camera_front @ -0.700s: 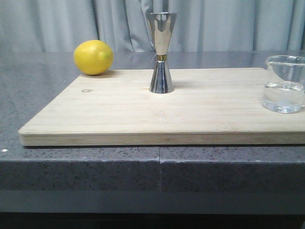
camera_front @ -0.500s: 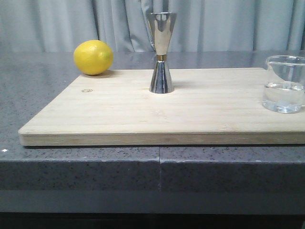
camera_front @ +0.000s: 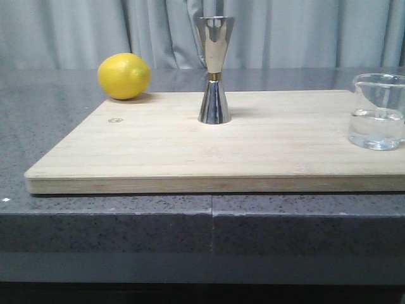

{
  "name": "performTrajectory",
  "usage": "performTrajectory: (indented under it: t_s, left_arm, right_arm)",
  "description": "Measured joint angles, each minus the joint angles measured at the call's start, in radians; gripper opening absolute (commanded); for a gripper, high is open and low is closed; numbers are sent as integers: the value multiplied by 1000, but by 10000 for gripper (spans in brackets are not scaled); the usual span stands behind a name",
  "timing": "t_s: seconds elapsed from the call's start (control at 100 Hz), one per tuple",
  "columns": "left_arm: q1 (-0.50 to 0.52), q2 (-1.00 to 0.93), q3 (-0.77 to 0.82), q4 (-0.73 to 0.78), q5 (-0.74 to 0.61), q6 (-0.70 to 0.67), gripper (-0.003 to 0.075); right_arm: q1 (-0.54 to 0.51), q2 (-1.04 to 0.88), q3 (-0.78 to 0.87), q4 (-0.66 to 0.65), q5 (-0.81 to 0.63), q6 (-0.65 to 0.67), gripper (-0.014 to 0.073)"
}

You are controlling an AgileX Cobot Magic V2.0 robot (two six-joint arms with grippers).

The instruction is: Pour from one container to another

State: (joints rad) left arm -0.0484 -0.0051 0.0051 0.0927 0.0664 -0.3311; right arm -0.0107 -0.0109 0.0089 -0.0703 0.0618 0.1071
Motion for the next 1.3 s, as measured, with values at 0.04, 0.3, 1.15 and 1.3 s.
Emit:
performTrajectory:
  t_s: [0.04,0.3,1.15,1.3]
  left_arm:
    - [0,0,0,0,0,0,-21]
    - [0,0,0,0,0,0,-21]
    - [-2,0,-10,0,-15,0,-21]
    - [-20,65,-134,0,53,0,-21]
  right_arm:
    - [0,0,0,0,0,0,-67]
    - [0,0,0,0,0,0,-67]
    - [0,0,-2,40,-23,0,-67]
    - [0,33,-107,52,111,0,-67]
